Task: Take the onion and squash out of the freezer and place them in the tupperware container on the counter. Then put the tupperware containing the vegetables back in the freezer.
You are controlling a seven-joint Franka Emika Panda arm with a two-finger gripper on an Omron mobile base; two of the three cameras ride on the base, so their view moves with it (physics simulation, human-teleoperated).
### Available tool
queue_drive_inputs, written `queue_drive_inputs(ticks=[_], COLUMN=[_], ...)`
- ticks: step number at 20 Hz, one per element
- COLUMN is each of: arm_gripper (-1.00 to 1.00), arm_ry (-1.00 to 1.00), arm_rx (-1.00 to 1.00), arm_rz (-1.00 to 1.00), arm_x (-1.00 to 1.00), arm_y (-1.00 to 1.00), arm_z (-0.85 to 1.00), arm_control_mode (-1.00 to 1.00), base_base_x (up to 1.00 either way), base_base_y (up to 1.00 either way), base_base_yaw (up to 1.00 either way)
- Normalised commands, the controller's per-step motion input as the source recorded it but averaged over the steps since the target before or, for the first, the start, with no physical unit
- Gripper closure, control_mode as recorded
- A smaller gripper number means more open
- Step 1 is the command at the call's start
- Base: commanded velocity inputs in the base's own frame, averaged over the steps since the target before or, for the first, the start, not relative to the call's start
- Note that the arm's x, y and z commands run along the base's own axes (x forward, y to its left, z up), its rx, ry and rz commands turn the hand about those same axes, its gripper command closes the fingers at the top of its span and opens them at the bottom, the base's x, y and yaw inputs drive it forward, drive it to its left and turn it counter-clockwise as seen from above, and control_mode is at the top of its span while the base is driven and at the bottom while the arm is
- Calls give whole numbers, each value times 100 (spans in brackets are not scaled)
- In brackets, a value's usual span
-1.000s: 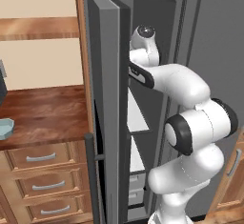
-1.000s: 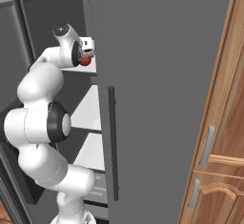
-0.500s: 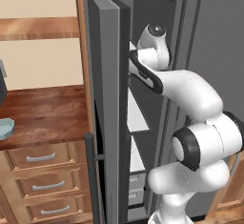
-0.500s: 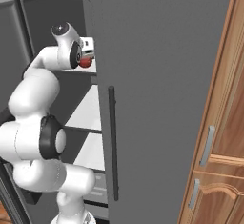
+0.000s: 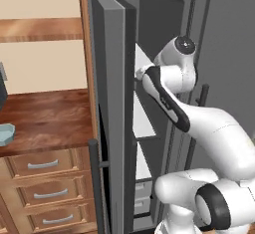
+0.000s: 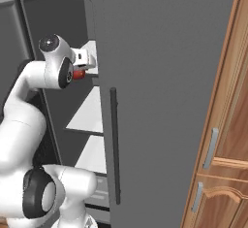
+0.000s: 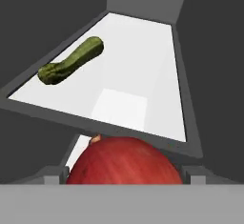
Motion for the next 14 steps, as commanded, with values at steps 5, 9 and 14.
queue_drive_inputs(ticks=[5, 9, 14], arm_gripper=[100, 100, 100], arm_ry=[2, 12, 17], arm_rx=[4, 0, 0], arm_rz=[-4, -7, -9], arm_x=[-100, -100, -84], arm_y=[-37, -32, -48], arm_z=[7, 0, 0], arm_control_mode=[-100, -100, -100], base_base_x=[0, 0, 0], base_base_y=[0, 0, 0], base_base_yaw=[0, 0, 0])
